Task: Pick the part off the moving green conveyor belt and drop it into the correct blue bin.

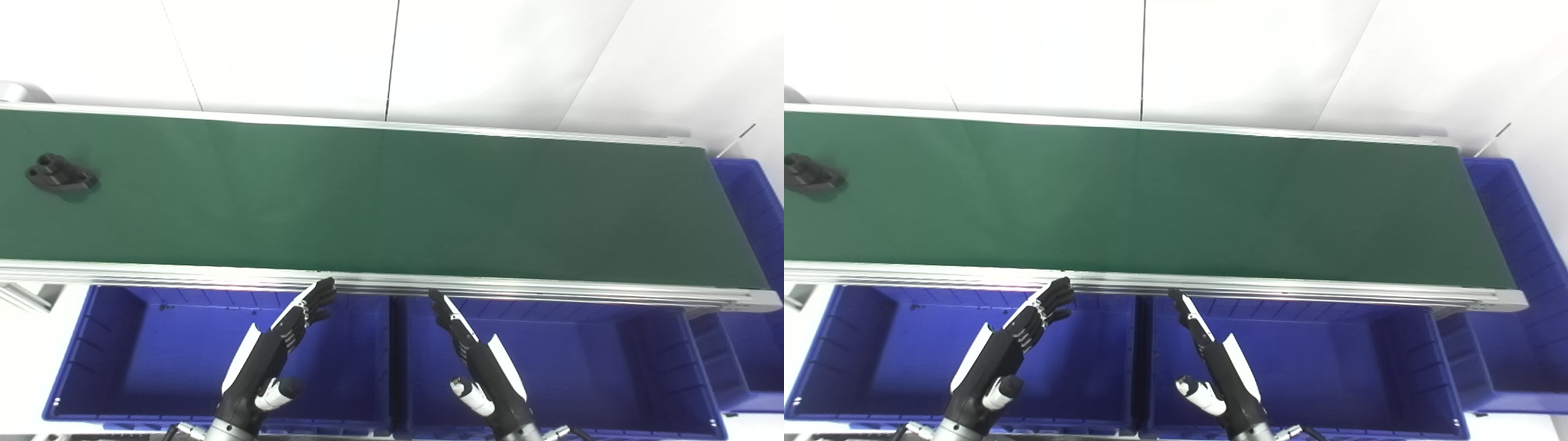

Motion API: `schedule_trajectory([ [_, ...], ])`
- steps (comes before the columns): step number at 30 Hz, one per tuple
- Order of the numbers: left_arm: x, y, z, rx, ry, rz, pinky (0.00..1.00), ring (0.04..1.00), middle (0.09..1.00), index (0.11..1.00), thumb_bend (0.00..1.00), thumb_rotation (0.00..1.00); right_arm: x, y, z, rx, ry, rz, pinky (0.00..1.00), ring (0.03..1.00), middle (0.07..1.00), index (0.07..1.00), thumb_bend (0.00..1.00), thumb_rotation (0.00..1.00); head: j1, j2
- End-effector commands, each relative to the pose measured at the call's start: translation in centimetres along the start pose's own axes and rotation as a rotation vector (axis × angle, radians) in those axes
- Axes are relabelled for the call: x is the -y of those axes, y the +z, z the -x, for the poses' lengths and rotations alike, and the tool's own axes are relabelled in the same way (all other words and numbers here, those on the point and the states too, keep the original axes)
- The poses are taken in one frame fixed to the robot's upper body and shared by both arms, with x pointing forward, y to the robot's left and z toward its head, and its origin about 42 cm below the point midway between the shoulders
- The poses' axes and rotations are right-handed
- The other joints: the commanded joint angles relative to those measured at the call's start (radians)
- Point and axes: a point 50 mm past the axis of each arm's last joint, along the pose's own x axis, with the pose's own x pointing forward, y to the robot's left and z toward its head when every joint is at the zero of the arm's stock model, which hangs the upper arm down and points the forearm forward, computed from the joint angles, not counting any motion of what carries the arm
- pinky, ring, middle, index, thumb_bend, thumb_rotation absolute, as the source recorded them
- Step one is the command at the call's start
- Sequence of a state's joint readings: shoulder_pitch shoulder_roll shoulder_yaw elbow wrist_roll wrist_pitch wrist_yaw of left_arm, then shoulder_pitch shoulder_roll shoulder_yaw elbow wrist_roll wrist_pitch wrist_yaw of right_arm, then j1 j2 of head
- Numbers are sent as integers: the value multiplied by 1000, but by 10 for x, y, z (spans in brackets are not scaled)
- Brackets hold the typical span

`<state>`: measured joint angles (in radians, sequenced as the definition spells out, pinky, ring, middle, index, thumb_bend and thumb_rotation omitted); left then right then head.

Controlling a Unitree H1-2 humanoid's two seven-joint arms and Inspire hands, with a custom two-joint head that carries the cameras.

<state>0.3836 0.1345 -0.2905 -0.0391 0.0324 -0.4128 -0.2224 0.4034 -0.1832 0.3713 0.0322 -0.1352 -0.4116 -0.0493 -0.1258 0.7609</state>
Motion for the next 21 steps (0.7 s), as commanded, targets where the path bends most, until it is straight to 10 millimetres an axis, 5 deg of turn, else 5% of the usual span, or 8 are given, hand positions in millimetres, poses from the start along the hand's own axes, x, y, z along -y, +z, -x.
schedule_trajectory([
  [1, -2, 7, 0, 36, -3, -15, 859, 909, 913, 911, 964, 929, 1, 10, -2, 82, -9, -2, 954, 983, 1000, 979, 946, 1000, 1, 0],
  [21, -1, 7, -1, 37, -5, -11, 862, 913, 915, 909, 961, 924, 1, 10, -2, 82, -5, -9, 961, 985, 1000, 980, 950, 988, 3, 2],
])
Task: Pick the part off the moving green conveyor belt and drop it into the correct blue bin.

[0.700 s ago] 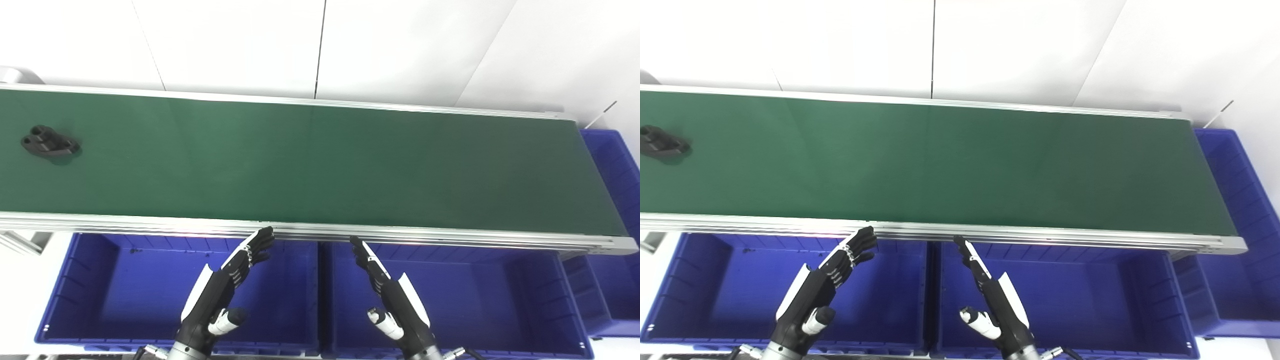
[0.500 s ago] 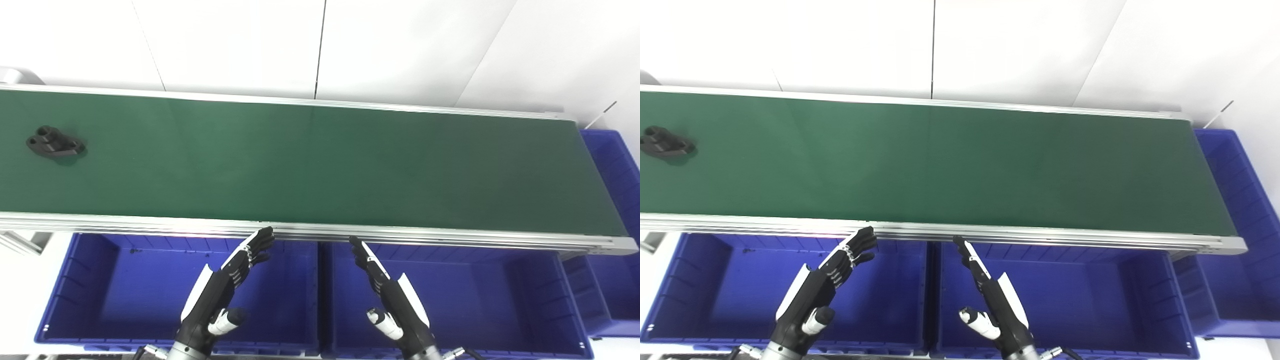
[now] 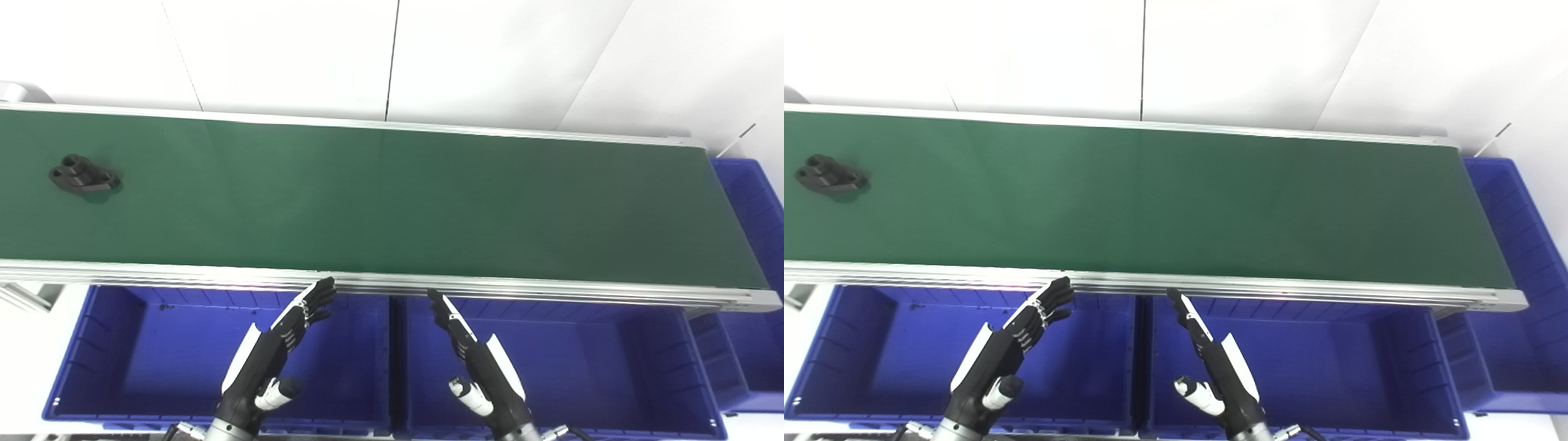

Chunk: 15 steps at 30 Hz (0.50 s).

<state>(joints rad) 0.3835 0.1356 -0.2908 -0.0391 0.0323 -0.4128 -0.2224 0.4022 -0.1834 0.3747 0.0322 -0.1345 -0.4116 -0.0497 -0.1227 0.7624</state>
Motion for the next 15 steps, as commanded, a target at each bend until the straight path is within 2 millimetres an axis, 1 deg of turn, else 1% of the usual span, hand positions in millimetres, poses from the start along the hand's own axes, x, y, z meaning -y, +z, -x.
schedule_trajectory([
  [1, -1, 7, -1, 37, -4, -11, 862, 913, 915, 909, 961, 924, 2, 10, -1, 81, -8, -8, 961, 984, 1000, 980, 951, 988, 0, 0],
  [15, -1, 7, -1, 32, -5, -12, 864, 909, 911, 905, 956, 922, 2, 10, -2, 83, -7, -1, 948, 978, 999, 975, 943, 985, -1, 4],
])
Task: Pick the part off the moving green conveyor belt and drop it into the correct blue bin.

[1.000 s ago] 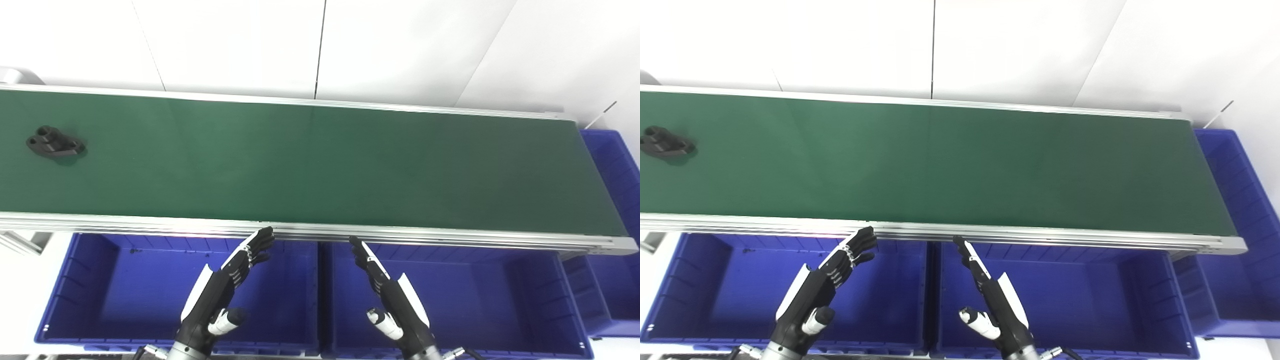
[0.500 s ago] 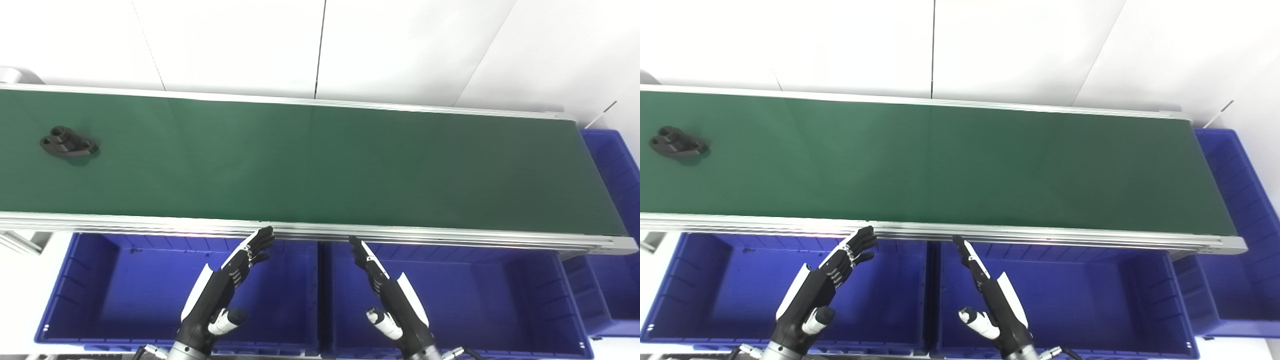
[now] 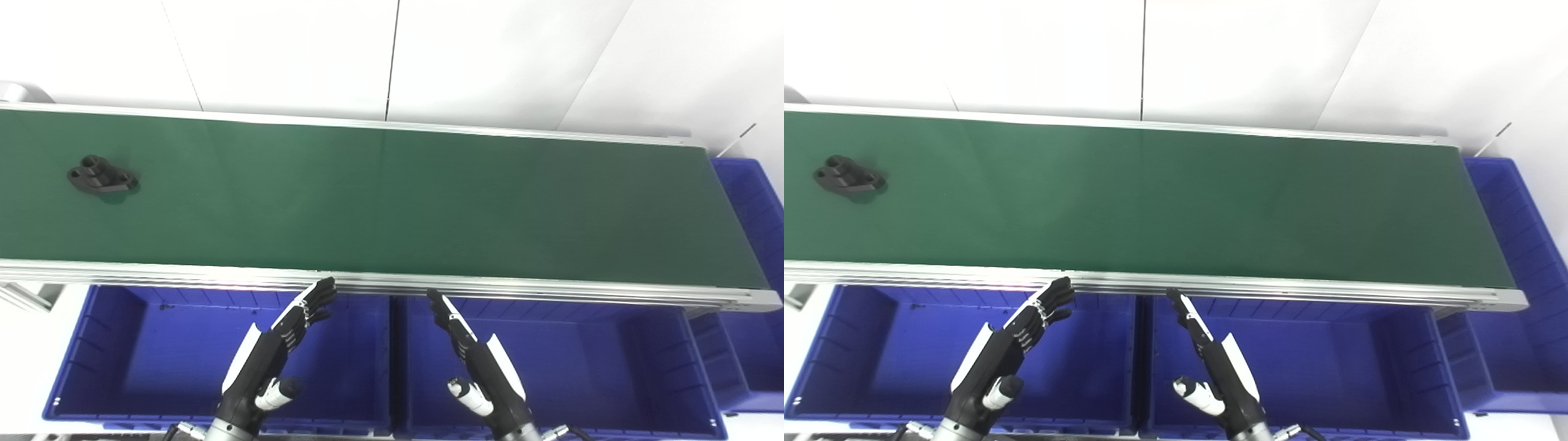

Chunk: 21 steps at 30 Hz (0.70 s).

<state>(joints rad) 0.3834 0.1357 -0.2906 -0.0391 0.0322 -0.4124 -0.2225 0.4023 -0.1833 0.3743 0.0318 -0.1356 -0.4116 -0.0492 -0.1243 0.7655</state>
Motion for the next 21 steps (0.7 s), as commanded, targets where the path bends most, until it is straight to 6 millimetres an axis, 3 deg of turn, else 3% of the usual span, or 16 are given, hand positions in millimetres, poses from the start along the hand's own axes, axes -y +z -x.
schedule_trajectory([
  [1, -1, 8, -1, 33, -5, -13, 861, 908, 910, 906, 958, 925, 2, 10, -2, 82, -7, -2, 948, 977, 999, 975, 945, 986, 0, 1],
  [9, -2, 7, -1, 29, -8, -14, 861, 909, 911, 906, 955, 925, 2, 10, -1, 81, -5, -2, 949, 980, 1000, 976, 931, 984, 0, 2],
  [14, -1, 5, -1, 29, -11, -12, 863, 909, 910, 906, 955, 921, 1, 8, 0, 71, -7, -6, 946, 980, 1000, 973, 942, 983, 4, -18],
  [15, -1, 3, 0, 27, -13, -11, 863, 909, 911, 906, 955, 920, 0, 7, 0, 68, -7, -4, 946, 979, 1000, 972, 943, 982, 8, -46],
  [20, 1, -4, 2, 15, -16, -8, 865, 914, 910, 901, 969, 910, -1, 0, 2, 44, -1, -4, 937, 977, 997, 970, 945, 985, 20, -95],
  [21, 2, -7, 2, 7, -16, -5, 865, 915, 909, 900, 974, 908, -1, -3, 2, 32, 1, -5, 938, 977, 997, 970, 946, 982, 32, -134],
])
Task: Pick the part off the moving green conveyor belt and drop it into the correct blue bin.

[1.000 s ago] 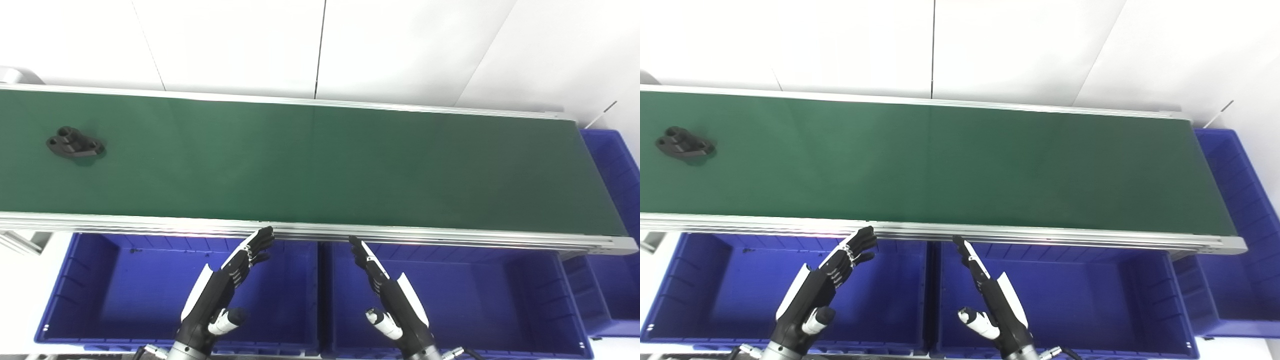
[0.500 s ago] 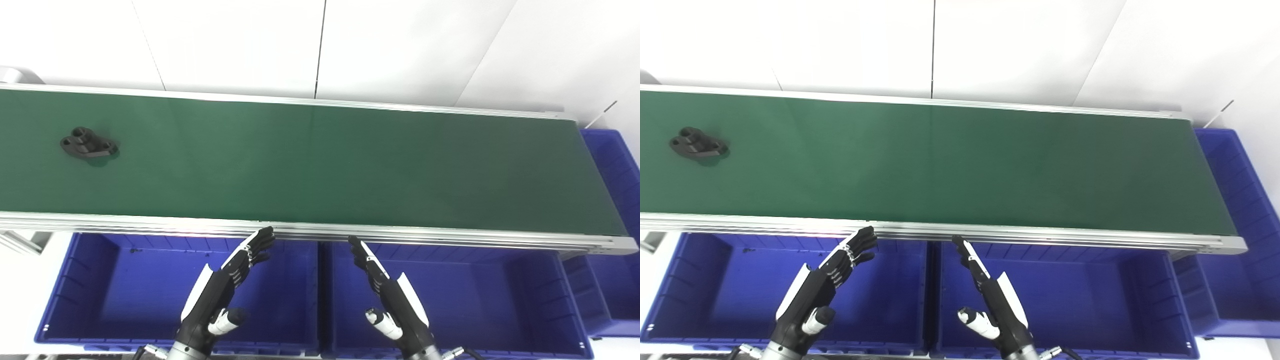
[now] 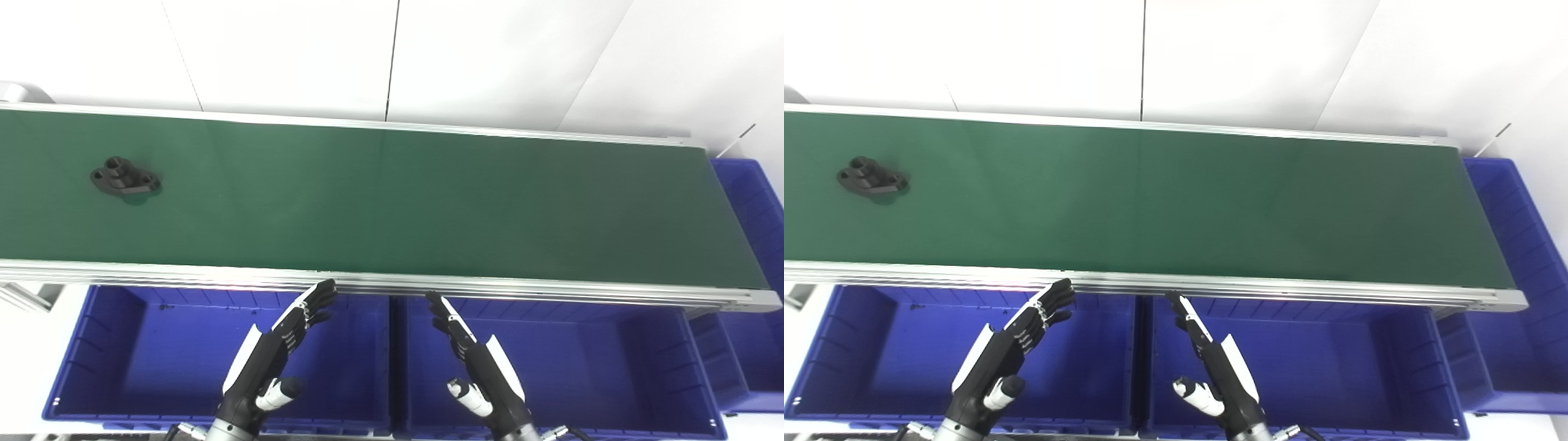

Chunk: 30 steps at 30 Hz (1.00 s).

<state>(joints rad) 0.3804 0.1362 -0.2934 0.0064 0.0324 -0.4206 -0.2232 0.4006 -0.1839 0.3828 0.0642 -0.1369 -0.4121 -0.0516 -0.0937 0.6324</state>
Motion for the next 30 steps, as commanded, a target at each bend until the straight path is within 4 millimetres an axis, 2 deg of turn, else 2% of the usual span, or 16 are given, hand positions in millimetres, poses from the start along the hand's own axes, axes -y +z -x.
schedule_trajectory([
  [1, 1, 1, -1, 35, -10, -11, 866, 916, 908, 898, 981, 906, 3, 2, -1, 53, -8, -4, 938, 976, 996, 969, 947, 977, 1, -1],
  [2, 2, -2, -1, 28, -10, -11, 866, 917, 907, 898, 984, 904, 3, -1, -1, 42, -8, -4, 939, 975, 996, 969, 947, 975, 9, -34],
  [6, 6, -12, -3, -2, -12, -7, 850, 909, 896, 880, 1000, 907, 4, -14, -2, 1, -4, -10, 934, 968, 990, 964, 956, 964, 30, -109],
  [9, 8, -19, -6, -22, -11, 0, 837, 900, 887, 862, 998, 889, 6, -21, -4, -21, -2, -19, 929, 963, 984, 958, 972, 952, 53, -147],
  [11, 9, -20, -6, -27, -3, 4, 819, 887, 879, 846, 996, 881, 7, -23, -5, -27, -2, -23, 923, 958, 981, 951, 975, 945, 61, -156],
  [17, 11, -21, -8, -29, 1, 2, 792, 873, 869, 831, 986, 878, 8, -25, -5, -32, -2, -16, 922, 962, 983, 950, 965, 942, 68, -169],
  [23, 12, -20, -7, -26, 3, 0, 765, 860, 868, 825, 983, 871, 10, -25, -3, -37, 5, -16, 927, 969, 990, 959, 968, 939, 93, -154],
  [28, 16, -19, -10, -21, -2, 4, 771, 862, 869, 824, 983, 861, 15, -24, -2, -32, -4, -6, 931, 969, 987, 963, 972, 944, 172, -132],
  [29, 17, -19, -12, -18, -7, 8, 772, 862, 870, 825, 982, 859, 18, -24, -2, -30, -8, -2, 931, 968, 986, 963, 972, 945, 210, -125],
  [30, 18, -19, -14, -16, -10, 10, 774, 864, 870, 825, 977, 855, 19, -23, -2, -27, -12, 3, 932, 968, 986, 964, 971, 949, 210, -125],
])
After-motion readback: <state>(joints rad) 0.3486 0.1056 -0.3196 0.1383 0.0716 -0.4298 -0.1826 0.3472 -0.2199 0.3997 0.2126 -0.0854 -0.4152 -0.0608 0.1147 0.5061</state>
